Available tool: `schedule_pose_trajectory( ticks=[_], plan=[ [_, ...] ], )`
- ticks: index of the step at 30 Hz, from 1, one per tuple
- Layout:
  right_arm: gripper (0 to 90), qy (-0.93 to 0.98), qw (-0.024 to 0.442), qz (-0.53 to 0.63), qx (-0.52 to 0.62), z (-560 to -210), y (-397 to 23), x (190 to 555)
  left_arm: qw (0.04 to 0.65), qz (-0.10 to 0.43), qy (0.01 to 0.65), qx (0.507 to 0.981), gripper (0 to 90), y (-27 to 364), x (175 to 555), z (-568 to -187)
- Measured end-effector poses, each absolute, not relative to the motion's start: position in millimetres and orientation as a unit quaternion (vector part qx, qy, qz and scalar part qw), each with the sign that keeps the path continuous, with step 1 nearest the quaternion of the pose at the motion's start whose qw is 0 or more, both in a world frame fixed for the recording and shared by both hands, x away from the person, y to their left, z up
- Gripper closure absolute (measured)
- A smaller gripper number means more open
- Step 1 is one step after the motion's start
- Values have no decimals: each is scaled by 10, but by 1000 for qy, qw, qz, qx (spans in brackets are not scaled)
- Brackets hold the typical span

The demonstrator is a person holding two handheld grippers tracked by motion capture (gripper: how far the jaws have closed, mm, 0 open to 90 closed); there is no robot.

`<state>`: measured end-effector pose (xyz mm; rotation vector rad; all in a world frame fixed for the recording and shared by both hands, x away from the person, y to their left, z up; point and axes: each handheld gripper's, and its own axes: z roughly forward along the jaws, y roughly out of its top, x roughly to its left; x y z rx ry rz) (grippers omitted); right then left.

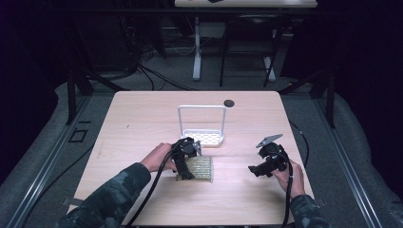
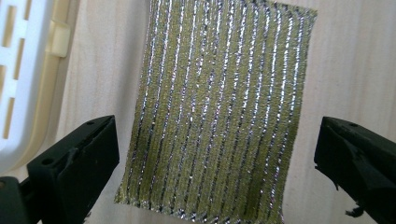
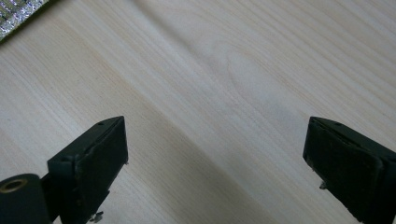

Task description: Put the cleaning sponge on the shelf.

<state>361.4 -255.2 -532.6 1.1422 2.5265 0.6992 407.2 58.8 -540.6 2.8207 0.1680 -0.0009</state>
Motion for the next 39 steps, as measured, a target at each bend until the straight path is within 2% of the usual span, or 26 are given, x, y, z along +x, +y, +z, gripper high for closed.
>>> schedule_pose_trajectory(
  ticks=[5,8,25,37,39],
  plan=[
    [58,876,142,240,394,-5325,-2548,3609,143,0,63,988,2,569,4076,-5515],
    [58,876,143,238,394,-5326,-2547,3607,143,10,60,988,59,579,4053,-5519],
    [61,878,142,229,396,-5343,-2536,3612,173,31,86,981,197,673,3950,-5518],
    [64,877,144,225,399,-5351,-2542,3621,200,36,114,973,358,719,3856,-5522],
    [65,878,142,223,398,-5348,-2530,3619,204,39,121,971,413,730,3865,-5524]
  ],
)
